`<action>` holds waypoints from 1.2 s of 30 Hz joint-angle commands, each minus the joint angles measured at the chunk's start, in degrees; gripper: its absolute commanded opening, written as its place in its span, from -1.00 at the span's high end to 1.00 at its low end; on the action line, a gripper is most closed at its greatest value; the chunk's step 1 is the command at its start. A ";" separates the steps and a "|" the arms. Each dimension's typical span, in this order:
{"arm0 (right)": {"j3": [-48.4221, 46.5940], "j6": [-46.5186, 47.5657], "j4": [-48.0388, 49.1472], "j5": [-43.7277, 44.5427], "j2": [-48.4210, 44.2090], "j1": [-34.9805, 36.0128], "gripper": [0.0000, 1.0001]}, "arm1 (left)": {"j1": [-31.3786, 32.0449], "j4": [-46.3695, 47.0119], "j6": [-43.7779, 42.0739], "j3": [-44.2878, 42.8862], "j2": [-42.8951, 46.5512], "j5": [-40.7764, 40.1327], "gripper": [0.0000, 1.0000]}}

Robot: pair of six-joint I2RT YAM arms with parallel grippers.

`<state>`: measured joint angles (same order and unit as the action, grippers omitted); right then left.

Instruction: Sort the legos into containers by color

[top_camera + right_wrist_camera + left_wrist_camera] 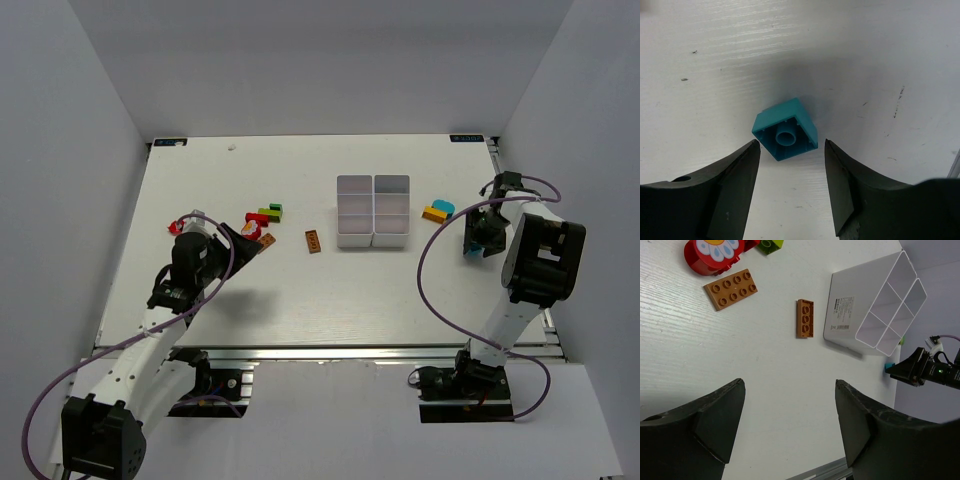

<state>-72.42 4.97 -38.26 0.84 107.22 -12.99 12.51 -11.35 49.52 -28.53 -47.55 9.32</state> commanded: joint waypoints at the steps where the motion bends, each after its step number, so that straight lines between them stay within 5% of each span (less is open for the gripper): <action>1: -1.58 0.64 1.08 1.18 -0.78 0.68 -0.20 | 0.23 0.90 -0.03 -0.38 0.00 0.26 -0.64; 8: -2.72 4.60 1.35 0.92 0.01 1.83 -0.09 | 0.23 0.46 -0.30 -1.17 -0.35 0.17 -0.64; 22: -2.90 8.99 0.55 -0.31 -0.51 2.62 0.98 | 0.23 -1.21 -0.39 -0.56 2.20 -0.80 -0.64; 36: -10.19 19.72 -4.45 -20.78 -10.89 4.99 1.00 | 0.23 -0.16 -0.91 -1.96 -0.26 0.00 -0.64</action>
<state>-79.40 20.93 -40.51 -13.39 98.61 -9.47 12.51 -11.62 49.34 -28.56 -47.33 9.26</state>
